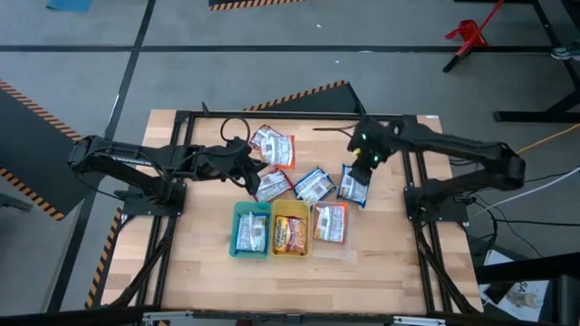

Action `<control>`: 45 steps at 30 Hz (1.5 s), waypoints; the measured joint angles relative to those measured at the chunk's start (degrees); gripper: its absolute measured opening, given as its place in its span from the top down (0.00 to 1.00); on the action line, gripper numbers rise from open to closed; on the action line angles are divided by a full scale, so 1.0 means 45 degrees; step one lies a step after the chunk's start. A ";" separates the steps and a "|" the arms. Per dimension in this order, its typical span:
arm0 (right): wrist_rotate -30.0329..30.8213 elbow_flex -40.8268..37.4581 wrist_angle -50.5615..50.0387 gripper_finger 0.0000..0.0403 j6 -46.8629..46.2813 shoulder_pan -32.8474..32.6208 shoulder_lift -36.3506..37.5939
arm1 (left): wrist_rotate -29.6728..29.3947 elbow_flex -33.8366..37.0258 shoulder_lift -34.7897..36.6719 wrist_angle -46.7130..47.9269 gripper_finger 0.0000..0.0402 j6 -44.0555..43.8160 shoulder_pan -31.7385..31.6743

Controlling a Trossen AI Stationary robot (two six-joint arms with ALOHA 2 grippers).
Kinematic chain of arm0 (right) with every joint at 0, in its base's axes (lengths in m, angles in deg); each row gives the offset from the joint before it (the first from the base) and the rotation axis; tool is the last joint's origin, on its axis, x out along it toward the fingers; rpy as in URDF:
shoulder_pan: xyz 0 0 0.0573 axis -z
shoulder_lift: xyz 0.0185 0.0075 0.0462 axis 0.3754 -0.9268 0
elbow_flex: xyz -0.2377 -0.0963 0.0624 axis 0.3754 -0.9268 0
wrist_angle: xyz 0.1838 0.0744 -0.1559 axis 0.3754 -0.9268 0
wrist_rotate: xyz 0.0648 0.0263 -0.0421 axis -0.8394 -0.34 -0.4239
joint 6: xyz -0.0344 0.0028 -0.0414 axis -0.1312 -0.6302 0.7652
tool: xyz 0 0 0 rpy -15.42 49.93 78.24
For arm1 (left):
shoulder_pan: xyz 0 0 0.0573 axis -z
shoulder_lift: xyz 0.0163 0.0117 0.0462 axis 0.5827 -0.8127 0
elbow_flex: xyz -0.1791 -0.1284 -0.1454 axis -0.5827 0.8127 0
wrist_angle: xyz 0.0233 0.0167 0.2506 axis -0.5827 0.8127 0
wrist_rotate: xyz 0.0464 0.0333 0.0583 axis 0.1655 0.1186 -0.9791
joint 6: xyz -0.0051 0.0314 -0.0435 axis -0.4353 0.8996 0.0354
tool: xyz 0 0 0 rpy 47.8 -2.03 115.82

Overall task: Sort Maruchan noodles
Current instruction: Put the orange noodle pack into the transparent bin

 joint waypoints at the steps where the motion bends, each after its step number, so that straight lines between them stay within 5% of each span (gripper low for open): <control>1: 0.0994 -0.0014 0.0234 0.64 -0.0341 -0.0673 0.0230 | 0.0000 0.0000 0.0000 0.0001 1.00 0.0001 0.0000; 8: 0.7084 -0.0040 0.1192 0.96 -0.2442 -0.4531 0.0136 | 0.0072 0.0000 0.0000 0.0129 1.00 0.0086 0.0000; 16: 0.9145 -0.0040 0.3036 0.99 -0.3628 -0.6964 -0.1324 | -0.0256 0.0005 0.0000 0.0600 1.00 0.1013 -0.0002; 28: 0.9706 -0.0040 0.3650 1.00 -0.4719 -0.8644 -0.3293 | -0.0364 0.0010 0.0000 0.0919 1.00 0.1376 -0.0039; 45: 0.8919 -0.0035 0.3578 1.00 -0.4867 -0.8612 -0.5595 | -0.0253 0.0015 0.0000 0.0911 1.00 0.1599 -0.0029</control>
